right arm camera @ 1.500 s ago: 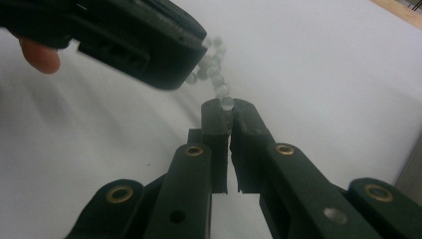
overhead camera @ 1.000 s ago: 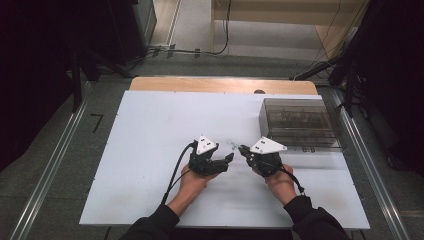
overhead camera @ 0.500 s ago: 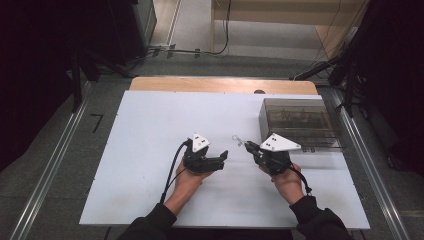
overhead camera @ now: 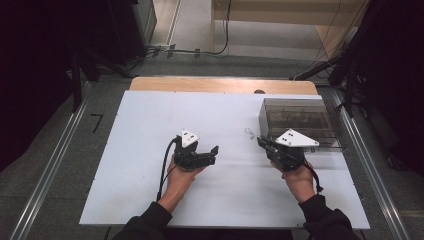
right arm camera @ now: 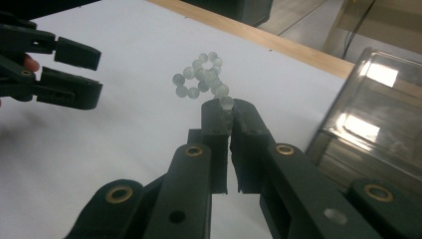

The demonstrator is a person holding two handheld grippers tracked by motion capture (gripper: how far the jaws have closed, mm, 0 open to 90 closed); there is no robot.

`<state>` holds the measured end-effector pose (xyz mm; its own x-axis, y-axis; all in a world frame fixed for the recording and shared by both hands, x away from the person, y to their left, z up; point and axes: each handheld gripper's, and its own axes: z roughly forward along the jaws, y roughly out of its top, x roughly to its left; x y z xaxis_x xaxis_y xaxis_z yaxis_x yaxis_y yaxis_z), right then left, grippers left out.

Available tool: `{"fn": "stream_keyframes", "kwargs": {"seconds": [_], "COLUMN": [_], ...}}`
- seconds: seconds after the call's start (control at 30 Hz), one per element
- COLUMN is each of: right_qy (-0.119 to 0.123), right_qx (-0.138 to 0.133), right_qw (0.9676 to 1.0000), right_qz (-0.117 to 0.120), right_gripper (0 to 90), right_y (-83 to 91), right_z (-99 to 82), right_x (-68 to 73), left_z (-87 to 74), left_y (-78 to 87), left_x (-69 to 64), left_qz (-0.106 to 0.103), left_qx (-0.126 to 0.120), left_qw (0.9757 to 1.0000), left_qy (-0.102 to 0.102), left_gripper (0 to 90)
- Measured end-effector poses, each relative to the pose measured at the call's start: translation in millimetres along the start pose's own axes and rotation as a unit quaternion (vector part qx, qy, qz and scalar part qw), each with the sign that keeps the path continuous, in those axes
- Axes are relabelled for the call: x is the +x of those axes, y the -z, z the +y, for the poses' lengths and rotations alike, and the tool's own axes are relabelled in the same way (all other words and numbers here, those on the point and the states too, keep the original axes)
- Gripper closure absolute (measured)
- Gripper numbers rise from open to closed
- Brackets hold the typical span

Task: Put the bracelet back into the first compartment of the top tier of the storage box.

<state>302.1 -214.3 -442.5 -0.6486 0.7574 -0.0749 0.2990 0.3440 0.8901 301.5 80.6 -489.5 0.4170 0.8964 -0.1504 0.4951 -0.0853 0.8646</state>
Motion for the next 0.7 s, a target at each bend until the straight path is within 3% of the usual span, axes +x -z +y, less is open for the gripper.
{"fn": "stream_keyframes", "kwargs": {"seconds": [0.7], "right_qy": [-0.030], "right_qx": [-0.008], "right_qw": [0.9989], "right_qz": [-0.035], "right_gripper": [83.1], "right_y": [21.5], "right_z": [-7.3], "right_x": [-31.1], "left_z": [-6.1], "left_y": [23.1], "left_x": [24.0], "left_qz": [0.019], "left_qx": [-0.010], "left_qw": [0.9996], "left_qy": [0.019], "left_gripper": [14.4]}}
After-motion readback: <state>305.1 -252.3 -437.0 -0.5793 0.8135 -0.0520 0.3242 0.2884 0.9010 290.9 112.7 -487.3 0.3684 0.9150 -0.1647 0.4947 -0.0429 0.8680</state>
